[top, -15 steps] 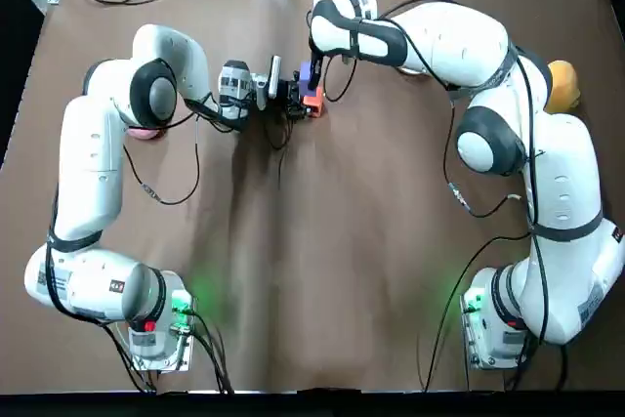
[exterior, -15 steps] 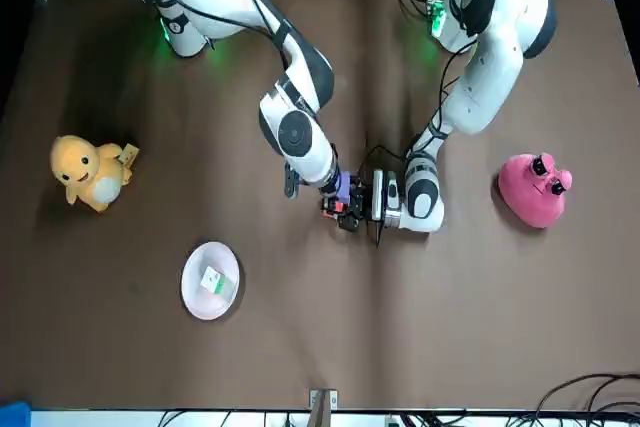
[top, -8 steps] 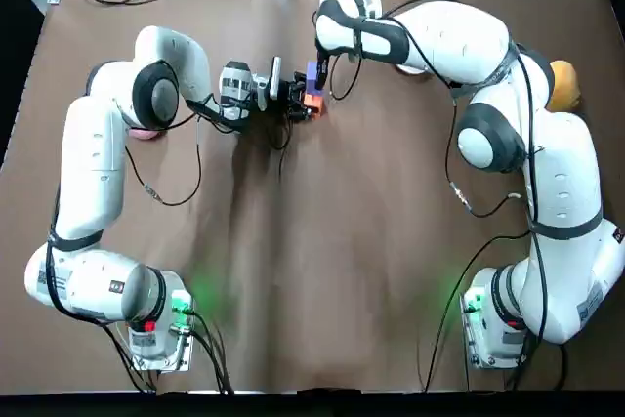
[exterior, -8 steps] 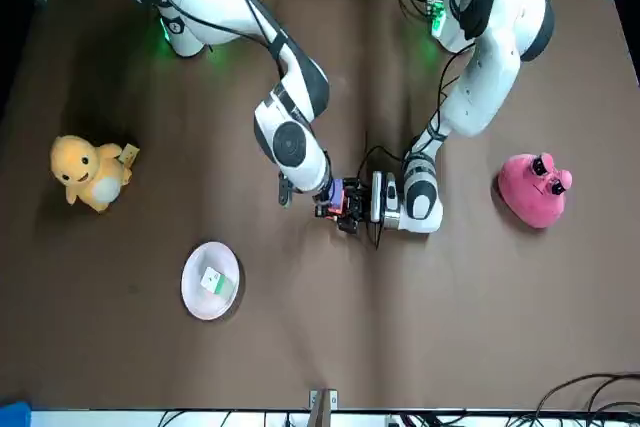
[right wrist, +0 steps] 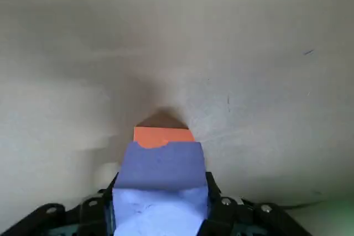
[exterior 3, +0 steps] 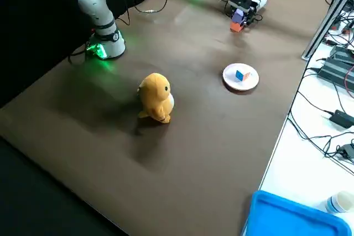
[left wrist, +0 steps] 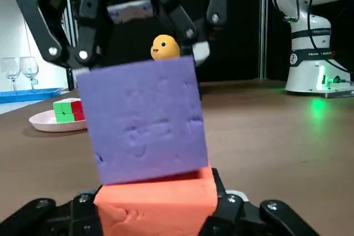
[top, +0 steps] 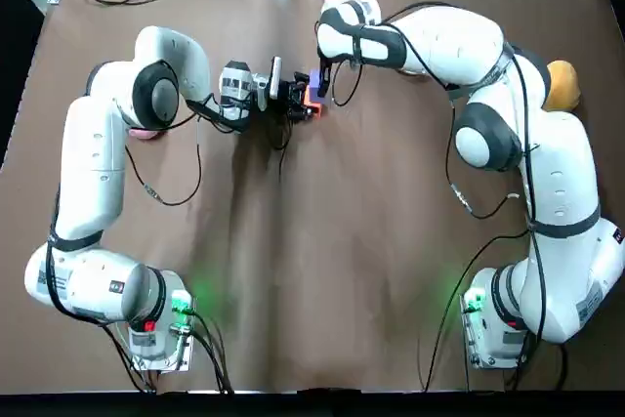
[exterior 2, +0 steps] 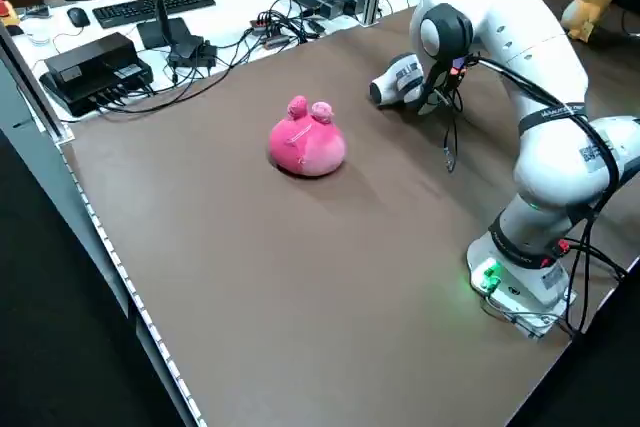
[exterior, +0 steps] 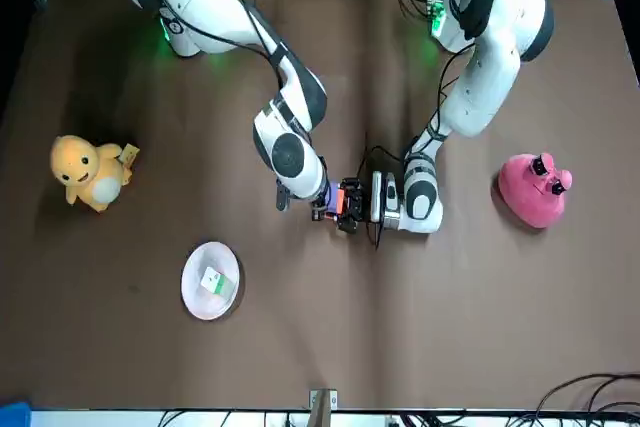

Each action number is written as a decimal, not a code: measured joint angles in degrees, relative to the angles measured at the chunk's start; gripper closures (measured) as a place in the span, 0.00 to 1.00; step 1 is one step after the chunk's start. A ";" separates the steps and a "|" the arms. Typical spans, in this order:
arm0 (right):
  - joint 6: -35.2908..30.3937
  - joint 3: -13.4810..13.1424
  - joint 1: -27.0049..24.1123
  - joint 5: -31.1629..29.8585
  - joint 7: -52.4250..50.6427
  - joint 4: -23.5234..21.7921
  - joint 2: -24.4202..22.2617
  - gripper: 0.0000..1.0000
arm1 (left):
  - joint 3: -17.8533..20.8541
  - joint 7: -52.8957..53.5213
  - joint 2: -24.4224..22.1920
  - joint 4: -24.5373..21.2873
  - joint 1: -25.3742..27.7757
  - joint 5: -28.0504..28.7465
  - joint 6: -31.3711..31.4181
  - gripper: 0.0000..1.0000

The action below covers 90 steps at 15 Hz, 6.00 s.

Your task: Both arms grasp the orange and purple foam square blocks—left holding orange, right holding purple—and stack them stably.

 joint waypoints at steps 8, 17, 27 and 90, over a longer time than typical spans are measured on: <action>0.97 0.04 0.19 0.00 1.10 -0.13 0.02 0.41 | 0.03 -0.04 0.00 0.02 -0.01 0.00 -0.01 0.36; 2.25 0.06 0.87 0.00 1.85 -0.20 0.11 0.41 | 0.03 -0.04 0.00 0.02 -0.02 0.00 -0.01 0.36; 2.25 0.06 0.88 0.00 1.81 -0.20 0.11 0.41 | 0.03 -0.04 0.00 0.03 -0.02 0.00 -0.01 0.36; 4.99 -0.30 0.89 -0.89 1.36 0.14 0.77 0.00 | 0.34 -0.24 -0.03 0.41 3.01 0.00 0.10 0.00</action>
